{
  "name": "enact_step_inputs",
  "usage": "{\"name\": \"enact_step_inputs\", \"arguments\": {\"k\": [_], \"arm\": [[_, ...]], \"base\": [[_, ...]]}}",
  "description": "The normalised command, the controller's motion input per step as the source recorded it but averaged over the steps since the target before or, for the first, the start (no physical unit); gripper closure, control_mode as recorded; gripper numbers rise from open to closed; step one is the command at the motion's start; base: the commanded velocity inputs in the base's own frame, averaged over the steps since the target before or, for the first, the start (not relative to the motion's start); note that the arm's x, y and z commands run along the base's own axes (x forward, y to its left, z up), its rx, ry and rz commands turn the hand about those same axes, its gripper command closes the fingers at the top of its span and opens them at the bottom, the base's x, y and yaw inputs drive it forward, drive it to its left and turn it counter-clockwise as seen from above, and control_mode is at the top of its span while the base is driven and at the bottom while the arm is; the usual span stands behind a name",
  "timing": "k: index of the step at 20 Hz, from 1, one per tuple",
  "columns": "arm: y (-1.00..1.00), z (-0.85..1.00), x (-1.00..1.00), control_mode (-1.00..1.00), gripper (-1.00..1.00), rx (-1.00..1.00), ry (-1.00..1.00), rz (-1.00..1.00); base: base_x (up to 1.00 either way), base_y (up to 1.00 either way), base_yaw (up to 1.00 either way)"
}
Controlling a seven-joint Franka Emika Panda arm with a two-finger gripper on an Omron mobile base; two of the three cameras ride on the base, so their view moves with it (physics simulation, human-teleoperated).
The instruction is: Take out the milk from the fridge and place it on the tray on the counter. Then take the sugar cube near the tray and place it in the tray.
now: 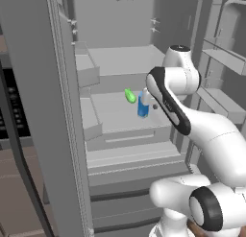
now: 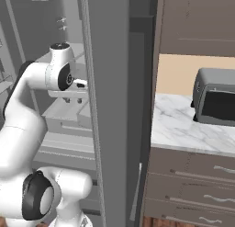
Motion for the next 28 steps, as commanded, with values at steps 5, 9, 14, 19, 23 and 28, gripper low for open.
{"name": "enact_step_inputs", "arguments": {"k": [5, 9, 14, 19, 23, 28], "arm": [[0.0, 0.0, -0.17, -1.0, -1.0, 0.0, -0.02, 0.0], [0.06, -0.01, -0.55, -1.0, -1.0, 0.0, -0.23, -0.07], [0.06, 0.0, -0.43, -1.0, -1.0, 0.0, -0.28, -0.3], [0.03, 0.0, -0.18, -1.0, -1.0, 0.0, -0.23, -0.36], [0.01, 0.0, -0.05, -1.0, -1.0, 0.0, -0.25, -0.35], [0.01, 0.0, 0.0, -1.0, -1.0, 0.0, -0.21, -0.3]], "base": [[0.0, 0.0, 0.0], [0.0, 0.0, 0.0], [0.0, 0.0, 0.0], [0.0, 0.0, 0.0], [0.0, 0.0, 0.0], [0.0, 0.0, 0.0]]}}
